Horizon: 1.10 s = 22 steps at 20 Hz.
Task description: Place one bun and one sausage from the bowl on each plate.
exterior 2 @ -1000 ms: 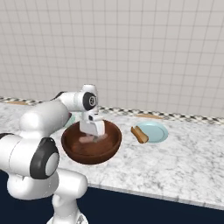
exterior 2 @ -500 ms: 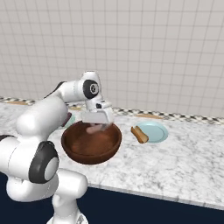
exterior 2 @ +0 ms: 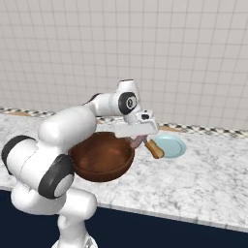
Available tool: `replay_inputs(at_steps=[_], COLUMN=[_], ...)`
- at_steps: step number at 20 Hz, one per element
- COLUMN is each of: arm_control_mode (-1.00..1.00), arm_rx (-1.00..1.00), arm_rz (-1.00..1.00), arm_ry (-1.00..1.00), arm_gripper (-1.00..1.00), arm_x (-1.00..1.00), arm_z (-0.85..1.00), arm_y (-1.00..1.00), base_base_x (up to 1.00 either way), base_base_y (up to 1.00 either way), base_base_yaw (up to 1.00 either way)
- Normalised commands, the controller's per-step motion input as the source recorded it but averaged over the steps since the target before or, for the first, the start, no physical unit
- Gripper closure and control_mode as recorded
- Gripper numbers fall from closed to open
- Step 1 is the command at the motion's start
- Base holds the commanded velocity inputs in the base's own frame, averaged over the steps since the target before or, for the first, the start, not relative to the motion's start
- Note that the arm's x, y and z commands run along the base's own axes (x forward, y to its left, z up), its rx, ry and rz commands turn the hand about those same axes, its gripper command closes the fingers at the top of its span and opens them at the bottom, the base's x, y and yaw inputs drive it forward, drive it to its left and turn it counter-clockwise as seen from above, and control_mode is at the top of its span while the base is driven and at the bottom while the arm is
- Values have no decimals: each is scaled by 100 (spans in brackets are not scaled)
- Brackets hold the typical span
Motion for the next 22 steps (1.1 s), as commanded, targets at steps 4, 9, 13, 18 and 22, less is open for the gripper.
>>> replay_inputs(at_steps=[4,9,13,18,22], arm_control_mode=[-100,-100,-100,-100,-100], arm_rx=[30,20,1,-3,0], arm_rz=[28,28,10,0,0], arm_ry=[0,1,6,0,0], arm_gripper=[100,100,100,100,100], arm_x=[100,92,68,40,37], arm_z=[-3,-27,-57,-61,-24], arm_y=[-43,-27,-29,-16,-13], base_base_x=[0,0,0,0,0], base_base_y=[0,0,0,0,0], base_base_yaw=[0,0,0,0,0])
